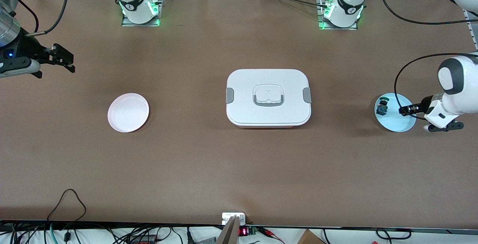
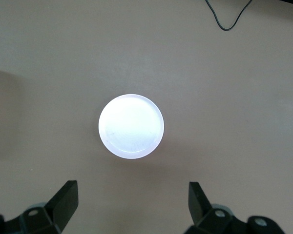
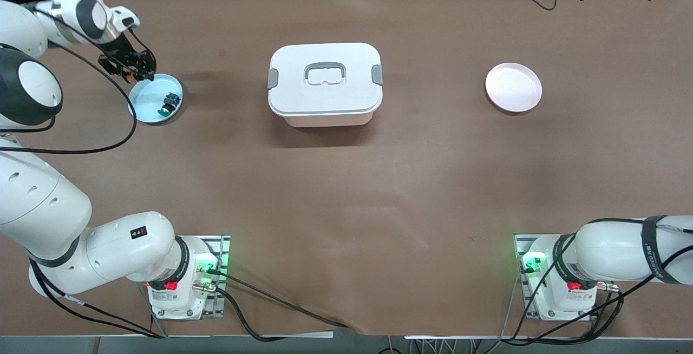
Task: Transfer orange switch to right arm and place
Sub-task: 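Grasp the orange switch with the left gripper, then carry the switch over the box while the right gripper reaches toward it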
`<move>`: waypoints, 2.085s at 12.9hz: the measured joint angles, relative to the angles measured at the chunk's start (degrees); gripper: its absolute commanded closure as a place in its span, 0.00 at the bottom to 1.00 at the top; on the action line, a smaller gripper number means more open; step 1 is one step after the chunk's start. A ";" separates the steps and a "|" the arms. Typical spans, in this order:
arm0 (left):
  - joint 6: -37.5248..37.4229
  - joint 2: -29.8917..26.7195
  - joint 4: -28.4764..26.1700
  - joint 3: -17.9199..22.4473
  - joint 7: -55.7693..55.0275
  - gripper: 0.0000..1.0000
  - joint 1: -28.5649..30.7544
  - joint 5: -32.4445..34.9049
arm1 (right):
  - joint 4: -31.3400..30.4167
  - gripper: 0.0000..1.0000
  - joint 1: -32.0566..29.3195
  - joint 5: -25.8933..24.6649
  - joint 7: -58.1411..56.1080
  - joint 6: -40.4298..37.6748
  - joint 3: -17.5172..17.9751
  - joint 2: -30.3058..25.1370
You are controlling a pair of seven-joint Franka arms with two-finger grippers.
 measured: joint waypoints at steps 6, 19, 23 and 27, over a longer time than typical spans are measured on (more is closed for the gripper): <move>-20.71 -0.12 11.44 -6.01 17.40 0.88 0.00 -7.54 | 0.49 0.00 0.05 0.00 0.00 0.01 0.22 -0.04; -32.78 1.96 11.87 -19.74 65.69 0.90 -0.45 -51.55 | 2.40 0.00 -0.03 0.08 -0.07 0.18 0.16 11.41; -23.66 2.72 11.13 -29.42 78.10 0.91 -1.00 -58.42 | 3.34 0.00 0.09 2.90 -0.09 -1.38 0.32 12.68; -7.74 2.72 9.75 -38.56 79.66 0.91 -1.12 -63.55 | 3.46 0.00 -0.65 25.80 -1.79 -10.93 -0.18 12.59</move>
